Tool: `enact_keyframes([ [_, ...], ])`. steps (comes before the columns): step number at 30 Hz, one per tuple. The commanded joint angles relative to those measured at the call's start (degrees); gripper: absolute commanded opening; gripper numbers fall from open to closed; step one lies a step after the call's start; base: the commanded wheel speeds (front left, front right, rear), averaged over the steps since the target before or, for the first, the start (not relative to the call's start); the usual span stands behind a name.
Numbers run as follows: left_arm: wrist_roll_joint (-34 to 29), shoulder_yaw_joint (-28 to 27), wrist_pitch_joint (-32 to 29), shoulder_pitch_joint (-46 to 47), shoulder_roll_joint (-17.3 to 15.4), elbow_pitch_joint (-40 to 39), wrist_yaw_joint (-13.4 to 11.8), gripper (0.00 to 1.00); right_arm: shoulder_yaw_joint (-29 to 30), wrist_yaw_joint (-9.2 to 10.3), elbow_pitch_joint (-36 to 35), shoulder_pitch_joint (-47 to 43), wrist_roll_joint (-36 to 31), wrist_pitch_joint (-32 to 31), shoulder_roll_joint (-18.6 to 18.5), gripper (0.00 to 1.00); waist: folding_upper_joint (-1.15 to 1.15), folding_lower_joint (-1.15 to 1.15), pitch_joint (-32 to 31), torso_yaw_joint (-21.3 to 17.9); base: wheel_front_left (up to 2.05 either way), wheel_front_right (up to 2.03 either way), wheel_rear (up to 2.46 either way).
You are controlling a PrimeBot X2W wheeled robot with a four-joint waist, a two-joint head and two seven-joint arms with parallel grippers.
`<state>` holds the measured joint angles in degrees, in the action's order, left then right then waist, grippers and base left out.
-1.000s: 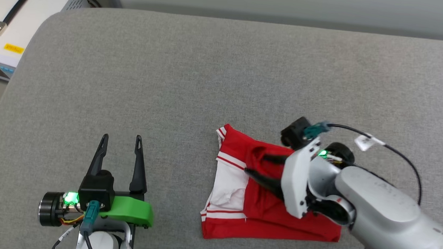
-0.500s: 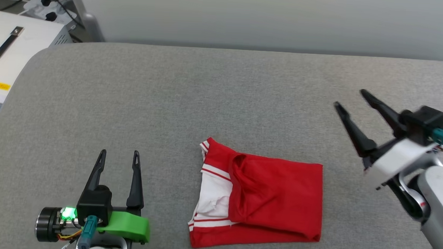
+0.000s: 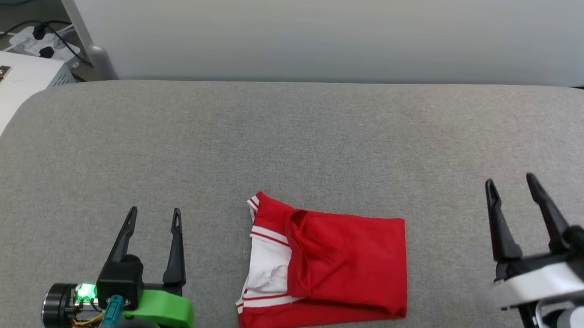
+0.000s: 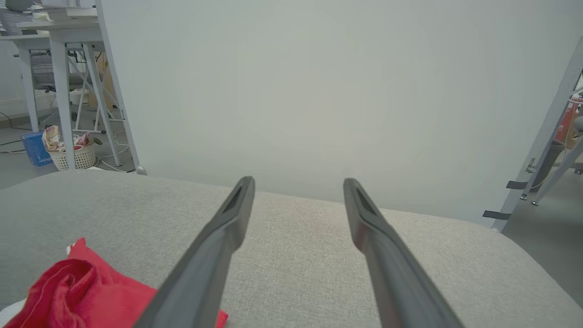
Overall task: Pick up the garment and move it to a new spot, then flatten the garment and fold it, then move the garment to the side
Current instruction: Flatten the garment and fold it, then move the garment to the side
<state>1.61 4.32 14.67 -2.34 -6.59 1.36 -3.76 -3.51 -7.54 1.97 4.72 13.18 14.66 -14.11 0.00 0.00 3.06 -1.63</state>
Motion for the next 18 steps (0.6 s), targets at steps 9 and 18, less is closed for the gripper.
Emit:
enact_keyframes([
  [9, 1.12, -0.53, 0.33, -2.53, 0.07, -0.25, 0.88, 1.00, 1.68, 0.05, -2.02, -8.57, -0.22, 0.33, 4.75, 1.00, 0.00, 0.00, -1.13, 0.49, 0.00, 0.00, 0.00],
  [18, 1.53, -0.71, 0.33, -2.84, 0.43, -0.01, 1.70, 1.00, 1.48, 0.05, -1.23, -10.97, -0.41, 0.33, 5.55, 1.00, 0.00, 0.00, -0.93, 1.22, 0.00, 0.00, 0.00],
])
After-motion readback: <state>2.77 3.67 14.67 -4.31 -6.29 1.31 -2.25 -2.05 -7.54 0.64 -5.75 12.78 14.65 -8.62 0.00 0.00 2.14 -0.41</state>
